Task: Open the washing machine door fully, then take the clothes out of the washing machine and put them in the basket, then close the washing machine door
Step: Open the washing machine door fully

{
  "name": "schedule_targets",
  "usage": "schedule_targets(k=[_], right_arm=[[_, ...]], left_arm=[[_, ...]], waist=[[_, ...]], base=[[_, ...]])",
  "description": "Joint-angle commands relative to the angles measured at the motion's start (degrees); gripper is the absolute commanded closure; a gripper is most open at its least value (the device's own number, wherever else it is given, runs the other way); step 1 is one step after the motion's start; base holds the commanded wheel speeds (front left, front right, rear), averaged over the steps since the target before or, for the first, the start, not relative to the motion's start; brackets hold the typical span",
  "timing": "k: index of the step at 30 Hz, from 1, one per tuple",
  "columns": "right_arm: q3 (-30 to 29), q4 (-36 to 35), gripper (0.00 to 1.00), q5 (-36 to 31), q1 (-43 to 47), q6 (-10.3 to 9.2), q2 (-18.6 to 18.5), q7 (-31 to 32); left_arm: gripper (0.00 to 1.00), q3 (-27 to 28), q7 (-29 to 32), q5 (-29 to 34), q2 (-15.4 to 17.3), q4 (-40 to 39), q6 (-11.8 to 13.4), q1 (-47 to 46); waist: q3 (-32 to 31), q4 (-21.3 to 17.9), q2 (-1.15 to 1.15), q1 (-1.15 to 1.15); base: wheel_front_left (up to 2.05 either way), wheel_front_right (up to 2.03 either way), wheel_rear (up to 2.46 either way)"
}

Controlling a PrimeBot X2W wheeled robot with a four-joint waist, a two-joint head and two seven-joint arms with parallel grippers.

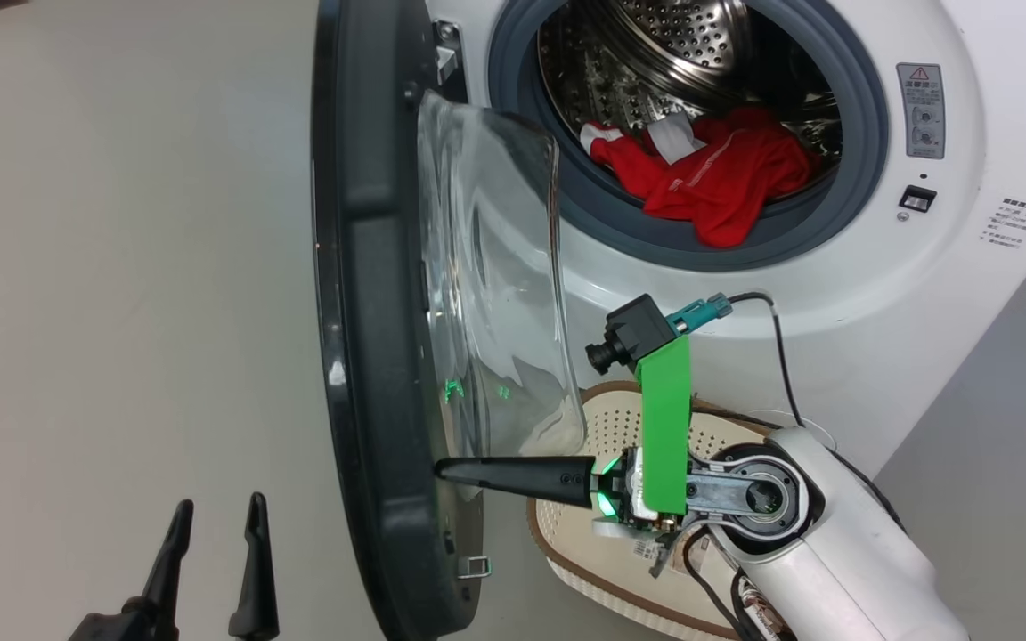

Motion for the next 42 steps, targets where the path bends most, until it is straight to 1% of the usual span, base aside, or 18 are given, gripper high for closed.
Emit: schedule_targets(k=[1, 5, 12, 20, 21, 22, 24, 25, 26, 33, 34, 35, 36, 37, 38, 42], right_arm=[[-0.16, -1.73, 0.0, -0.95, 0.92, 0.1, 1.47, -0.74], [-0.8, -1.95, 0.0, -3.15, 2.16, 0.1, 0.19, -2.36], [-1.18, -1.99, 0.0, -6.97, 6.13, 0.1, -3.4, -6.34], [-1.22, 0.3, 0.0, -12.54, 9.01, 0.1, -7.86, -14.69], [-1.22, 0.3, 0.0, -12.54, 9.01, 0.1, -7.86, -14.69], [-0.79, 0.8, 0.0, -14.15, 9.88, 0.1, -9.14, -17.5], [-0.19, 1.34, 0.0, -15.83, 10.72, 0.1, -10.28, -20.81], [-0.19, 1.34, 0.0, -15.83, 10.72, 0.1, -10.28, -20.81], [0.61, 1.68, 0.0, -16.98, 11.44, 0.1, -11.18, -23.99], [5.43, 1.15, 0.0, -20.68, 12.86, 0.1, -14.64, -35.8], [5.43, 1.15, 0.0, -20.68, 12.86, 0.1, -14.64, -35.8], [7.33, 0.95, 0.0, -22.43, 12.91, 0.1, -15.98, -39.81], [7.33, 0.95, 0.0, -22.43, 12.91, 0.1, -15.98, -39.81], [9.01, 1.1, 0.0, -24.02, 12.75, 0.1, -17.03, -44.4], [9.01, 1.1, 0.0, -24.02, 12.75, 0.1, -17.03, -44.4], [13.45, 3.17, 0.0, -28.8, 11.46, 0.1, -19.19, -53.38]], left_arm=[[0.0, 1.94, -0.52, -0.03, 0.9, -1.37, 0.22, -0.91], [0.0, 2.1, -0.52, 0.0, 0.9, -1.24, 0.17, -0.75], [0.0, 2.41, -0.52, -0.29, 0.9, -1.1, -0.14, -0.3], [0.0, 2.79, -0.52, -0.49, 0.9, -0.83, -0.4, -0.37], [0.0, 2.79, -0.52, -0.49, 0.9, -0.83, -0.4, -0.37], [0.0, 2.79, -0.52, -0.63, 0.9, -0.64, -0.5, -0.49], [0.0, 2.9, -0.52, -0.74, 0.9, -0.49, -0.55, -0.55], [0.0, 2.9, -0.52, -0.74, 0.9, -0.49, -0.55, -0.55], [0.0, 3.07, -0.52, -0.8, 0.9, -0.35, -0.63, -0.6], [0.0, 3.49, -0.52, -0.71, 0.9, 0.2, -1.01, -0.83], [0.0, 3.49, -0.52, -0.71, 0.9, 0.2, -1.01, -0.83], [0.0, 3.58, -0.52, -0.7, 0.9, 0.27, -1.09, -0.87], [0.0, 3.58, -0.52, -0.7, 0.9, 0.27, -1.09, -0.87], [0.0, 3.71, -0.52, -0.74, 0.9, 0.29, -1.14, -0.89], [0.0, 3.71, -0.52, -0.74, 0.9, 0.29, -1.14, -0.89], [0.0, 3.83, -0.52, -0.73, 0.9, 0.37, -1.22, -0.84]], waist=[[-0.11, -0.25, 0.0, 0.0], [-0.4, -0.9, 0.0, 0.0], [-0.81, -1.69, 0.0, 0.0], [-0.61, -2.27, 0.0, 0.0], [-0.61, -2.27, 0.0, 0.0], [-0.6, -2.25, 0.0, 0.0], [-0.57, -2.34, 0.0, 0.0], [-0.57, -2.34, 0.0, 0.0], [-0.52, -2.46, 0.0, 0.0], [-0.74, -3.01, 0.0, 0.0], [-0.74, -3.01, 0.0, 0.0], [-0.83, -3.08, 0.0, 0.0], [-0.83, -3.08, 0.0, 0.0], [-0.91, -3.18, 0.0, 0.0], [-0.91, -3.18, 0.0, 0.0], [-1.17, -3.36, 0.0, 0.0]], base=[[0.0, 0.0, 0.0], [0.0, 0.0, 0.0], [0.0, 0.0, 0.0], [0.0, 0.0, 0.0], [0.0, 0.0, 0.0], [0.0, 0.0, 0.0], [0.0, 0.0, 0.0], [0.0, 0.0, 0.0], [0.0, 0.0, 0.0], [0.0, 0.0, 0.0], [0.0, 0.0, 0.0], [0.0, 0.0, 0.0], [0.0, 0.0, 0.0], [0.0, 0.0, 0.0], [0.0, 0.0, 0.0], [0.0, 0.0, 0.0]])
